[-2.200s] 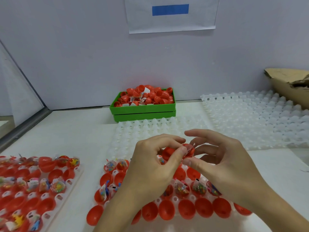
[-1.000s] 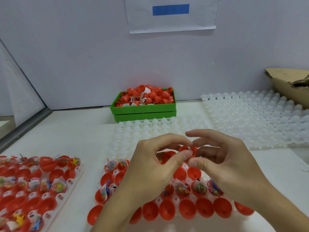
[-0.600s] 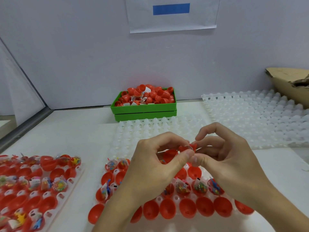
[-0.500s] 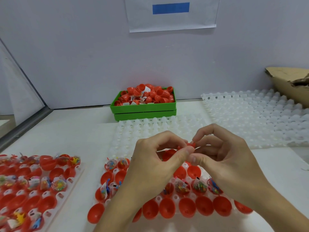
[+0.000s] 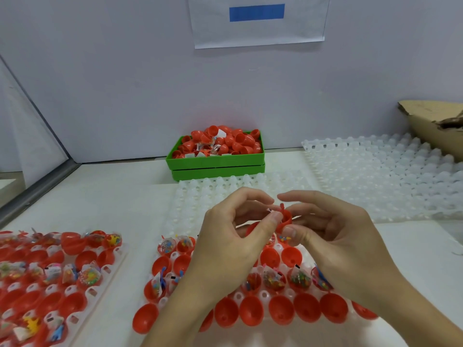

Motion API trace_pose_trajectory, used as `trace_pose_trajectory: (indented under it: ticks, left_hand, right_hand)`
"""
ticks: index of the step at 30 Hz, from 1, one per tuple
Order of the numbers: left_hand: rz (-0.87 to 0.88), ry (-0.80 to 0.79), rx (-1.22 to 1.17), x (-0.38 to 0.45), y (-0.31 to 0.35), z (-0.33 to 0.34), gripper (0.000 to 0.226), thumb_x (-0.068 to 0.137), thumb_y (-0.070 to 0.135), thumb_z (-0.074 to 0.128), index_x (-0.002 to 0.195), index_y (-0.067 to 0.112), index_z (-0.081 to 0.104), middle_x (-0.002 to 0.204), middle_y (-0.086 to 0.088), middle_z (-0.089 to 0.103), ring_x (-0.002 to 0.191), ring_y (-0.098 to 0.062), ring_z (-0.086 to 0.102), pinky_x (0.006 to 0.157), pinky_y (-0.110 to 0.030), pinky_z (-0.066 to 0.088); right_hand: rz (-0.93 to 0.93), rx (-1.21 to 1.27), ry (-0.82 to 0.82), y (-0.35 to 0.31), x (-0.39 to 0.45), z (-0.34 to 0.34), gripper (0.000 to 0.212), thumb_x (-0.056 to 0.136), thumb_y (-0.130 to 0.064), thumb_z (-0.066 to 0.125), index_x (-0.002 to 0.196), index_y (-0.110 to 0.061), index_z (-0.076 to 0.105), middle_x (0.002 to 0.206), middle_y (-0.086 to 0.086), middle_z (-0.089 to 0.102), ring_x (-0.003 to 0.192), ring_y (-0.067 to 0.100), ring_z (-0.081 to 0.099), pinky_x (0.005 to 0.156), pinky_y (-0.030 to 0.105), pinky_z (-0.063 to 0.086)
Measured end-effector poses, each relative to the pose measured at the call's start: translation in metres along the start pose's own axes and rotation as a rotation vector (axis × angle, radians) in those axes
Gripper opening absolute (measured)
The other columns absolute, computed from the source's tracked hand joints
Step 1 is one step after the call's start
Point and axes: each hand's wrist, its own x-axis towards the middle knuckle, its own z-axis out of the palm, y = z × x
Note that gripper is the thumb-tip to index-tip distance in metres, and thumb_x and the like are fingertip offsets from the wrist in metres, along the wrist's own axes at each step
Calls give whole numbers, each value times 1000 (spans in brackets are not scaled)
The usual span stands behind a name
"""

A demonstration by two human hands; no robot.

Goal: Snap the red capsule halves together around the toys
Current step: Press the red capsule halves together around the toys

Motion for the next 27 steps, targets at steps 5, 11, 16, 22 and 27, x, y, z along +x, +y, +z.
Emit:
trace_pose_trajectory:
  ticks: [5, 11, 16, 22, 27]
  left_hand:
    - [-32, -48, 12, 0, 1, -5, 40, 67, 44, 83, 103, 36, 66, 98, 12, 73, 99, -9, 70, 82, -22, 57]
    - [-33, 4, -1, 3, 1, -12, 42, 65, 32, 85, 102, 29, 67, 95, 8, 74, 89, -9, 72, 74, -17, 56]
    - [5, 101, -55, 4, 1, -9, 44, 59, 33, 85, 98, 26, 67, 89, 8, 74, 85, -9, 72, 71, -13, 54]
    - [78, 145, -72, 3, 3, -3, 36, 61, 29, 85, 93, 20, 70, 85, 3, 74, 83, -15, 71, 70, -19, 56]
    - [98, 187, -75, 1, 2, 4, 34, 66, 22, 83, 99, 19, 73, 87, 2, 74, 86, -19, 71, 71, -25, 59]
  right_hand:
    - [-10, 17, 28, 1, 1, -3, 49, 82, 8, 72, 108, -34, 68, 90, 3, 75, 81, 22, 75, 71, 30, 61]
    - [-32, 26, 68, 4, 3, -6, 47, 79, 7, 75, 106, -32, 68, 91, 1, 74, 81, 18, 75, 69, 24, 59]
    - [-119, -39, 84, 6, 2, -7, 53, 78, 11, 74, 103, -35, 69, 91, -4, 73, 80, 15, 74, 67, 16, 55]
    - [-310, -305, 72, 9, 4, -8, 40, 83, 5, 73, 106, -28, 71, 96, -10, 71, 87, 15, 72, 66, 28, 59]
    - [-384, -373, 82, 8, 4, -7, 40, 82, -3, 69, 110, -32, 68, 97, -14, 69, 88, 10, 70, 68, 25, 58]
